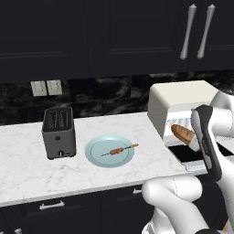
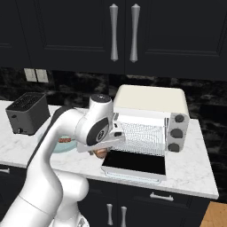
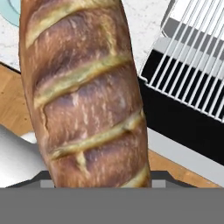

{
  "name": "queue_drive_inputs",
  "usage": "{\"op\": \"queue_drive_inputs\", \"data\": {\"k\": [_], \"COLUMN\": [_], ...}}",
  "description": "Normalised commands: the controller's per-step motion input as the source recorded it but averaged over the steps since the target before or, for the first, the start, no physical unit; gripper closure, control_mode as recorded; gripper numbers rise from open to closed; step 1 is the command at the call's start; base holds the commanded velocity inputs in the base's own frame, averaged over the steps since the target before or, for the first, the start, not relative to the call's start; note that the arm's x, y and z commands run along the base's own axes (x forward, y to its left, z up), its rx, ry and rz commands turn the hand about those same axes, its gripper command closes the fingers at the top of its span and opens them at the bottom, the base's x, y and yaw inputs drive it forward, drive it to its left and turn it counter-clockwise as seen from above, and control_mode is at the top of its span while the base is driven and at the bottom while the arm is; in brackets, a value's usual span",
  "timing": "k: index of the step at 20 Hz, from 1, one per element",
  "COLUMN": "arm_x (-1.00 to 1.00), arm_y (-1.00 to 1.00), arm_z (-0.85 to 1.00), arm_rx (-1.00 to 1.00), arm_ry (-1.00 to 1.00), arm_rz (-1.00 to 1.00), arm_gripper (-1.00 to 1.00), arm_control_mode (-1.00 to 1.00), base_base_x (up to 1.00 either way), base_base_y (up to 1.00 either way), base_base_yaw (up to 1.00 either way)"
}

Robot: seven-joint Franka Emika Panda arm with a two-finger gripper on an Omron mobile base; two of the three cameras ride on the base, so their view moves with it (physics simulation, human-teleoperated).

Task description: Pick up the kebab skewer and baguette bread, and place them inside the toaster oven. Close the toaster oven door and start by setting the timer.

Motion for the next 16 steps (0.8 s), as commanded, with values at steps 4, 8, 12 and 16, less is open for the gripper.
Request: {"op": "queue_drive_inputs", "data": {"k": [4,8,12,16], "arm_x": [-0.14,0.11,0.34,0.52], "arm_y": [-0.65,-0.44,-0.09,0.0], "arm_z": [0.2,0.08,0.0,0.0], "arm_rx": [0.01,0.02,0.09,0.15], "arm_ry": [0.05,0.0,0.01,0.0], "arm_rz": [-0.01,-0.02,-0.03,0.0], "arm_gripper": [1.0,1.0,1.0,1.0], "arm_control_mode": [-1.0,-1.0,-1.0,-1.0], "base_base_x": [0.0,0.0,0.0,0.0], "base_base_y": [0.0,0.0,0.0,0.0], "base_base_yaw": [0.0,0.0,0.0,0.0]}}
